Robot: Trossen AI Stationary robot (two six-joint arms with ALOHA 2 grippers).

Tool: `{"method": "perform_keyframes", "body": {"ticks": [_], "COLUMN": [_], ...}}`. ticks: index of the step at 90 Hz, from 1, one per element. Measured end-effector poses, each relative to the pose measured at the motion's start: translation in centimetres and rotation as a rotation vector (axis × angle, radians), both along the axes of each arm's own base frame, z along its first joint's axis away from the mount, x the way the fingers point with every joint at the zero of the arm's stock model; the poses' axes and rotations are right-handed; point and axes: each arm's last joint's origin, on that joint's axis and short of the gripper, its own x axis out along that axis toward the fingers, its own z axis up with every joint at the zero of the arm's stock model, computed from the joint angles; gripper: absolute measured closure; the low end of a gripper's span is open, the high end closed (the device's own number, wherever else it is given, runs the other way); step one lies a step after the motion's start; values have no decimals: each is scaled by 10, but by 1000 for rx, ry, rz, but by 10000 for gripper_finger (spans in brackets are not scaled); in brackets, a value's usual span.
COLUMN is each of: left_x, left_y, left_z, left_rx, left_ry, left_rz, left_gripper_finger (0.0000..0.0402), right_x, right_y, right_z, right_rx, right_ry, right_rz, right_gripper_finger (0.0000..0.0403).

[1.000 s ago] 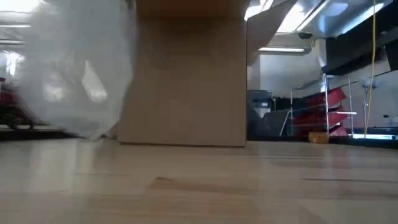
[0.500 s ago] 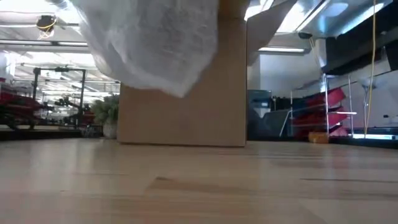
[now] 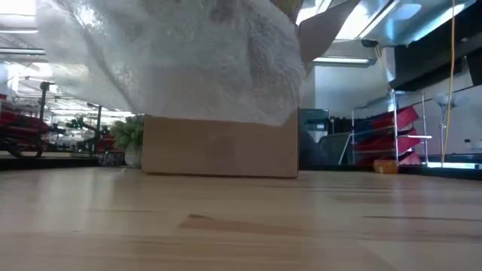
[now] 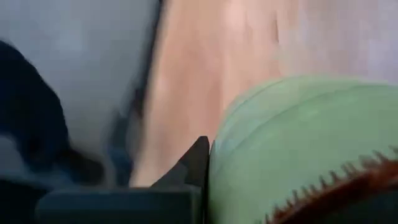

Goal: Wrap mug
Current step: Wrap the green mug with the transparent bubble wrap

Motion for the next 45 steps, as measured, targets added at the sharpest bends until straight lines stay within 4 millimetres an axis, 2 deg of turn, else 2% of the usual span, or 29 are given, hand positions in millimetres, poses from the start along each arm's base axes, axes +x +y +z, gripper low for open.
{"method": "perform_keyframes", "body": {"ticks": [7,18,31,45], "left_x": [0,-1,-1,-4], "left_y": [0,-2,-4,-7], "left_z": [0,0,-1,-1], "left_rx": [-1,12,19,34], "left_ry": [3,7,11,16], "left_rz": [-4,-17,-27,-49], "left_gripper_finger": [401,401,401,401], "right_x": [-15,-35,-38,-54], "right_y": [-9,-28,-35,-54], "right_z": [-8,-8,-6,-9], "right_rx": [-66,-217,-265,-204], "right_ry": [179,367,389,371], "right_rz": [-69,-200,-234,-273], "right_gripper_finger": [386,386,386,386]}}
